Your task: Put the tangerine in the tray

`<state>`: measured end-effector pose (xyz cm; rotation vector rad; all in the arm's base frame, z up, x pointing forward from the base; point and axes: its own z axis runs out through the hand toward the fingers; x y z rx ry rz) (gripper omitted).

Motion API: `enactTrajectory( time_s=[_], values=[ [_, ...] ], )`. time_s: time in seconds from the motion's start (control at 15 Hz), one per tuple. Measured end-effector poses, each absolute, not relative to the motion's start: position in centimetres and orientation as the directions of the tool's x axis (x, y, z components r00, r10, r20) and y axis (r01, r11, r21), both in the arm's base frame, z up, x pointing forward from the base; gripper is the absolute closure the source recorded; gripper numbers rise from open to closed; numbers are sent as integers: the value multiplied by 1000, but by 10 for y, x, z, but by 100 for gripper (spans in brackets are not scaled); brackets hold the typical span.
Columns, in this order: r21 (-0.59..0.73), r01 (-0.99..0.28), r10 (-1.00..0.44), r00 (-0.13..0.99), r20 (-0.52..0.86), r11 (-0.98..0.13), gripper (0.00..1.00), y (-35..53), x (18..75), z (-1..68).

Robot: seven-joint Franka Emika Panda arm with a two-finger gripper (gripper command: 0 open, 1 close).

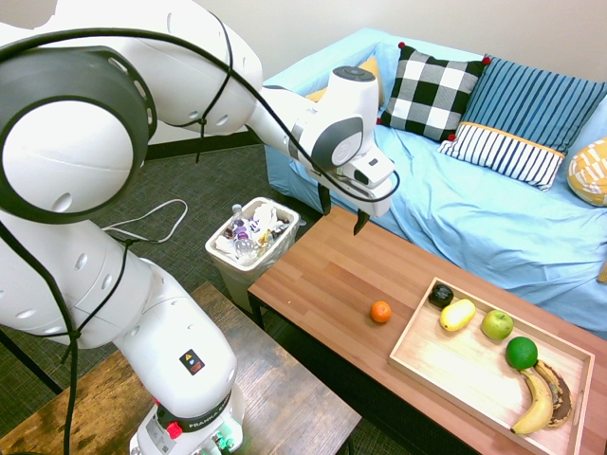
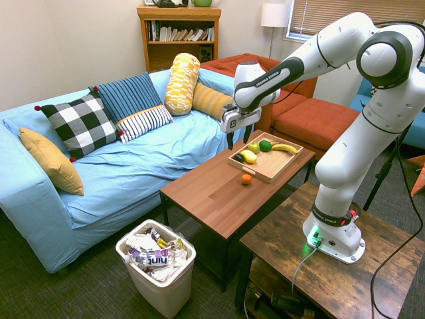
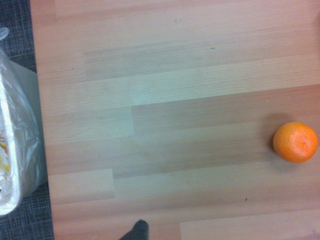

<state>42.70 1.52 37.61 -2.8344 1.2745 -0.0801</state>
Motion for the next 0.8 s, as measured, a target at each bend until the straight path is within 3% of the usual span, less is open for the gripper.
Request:
enactTrajectory(
  time_s=[0.4, 0.8],
  values=[
    [-20, -788, -786, 610, 99, -615, 0, -21, 438, 362],
    [0, -863, -859, 503, 94, -505, 0, -67, 447, 274]
  ],
)
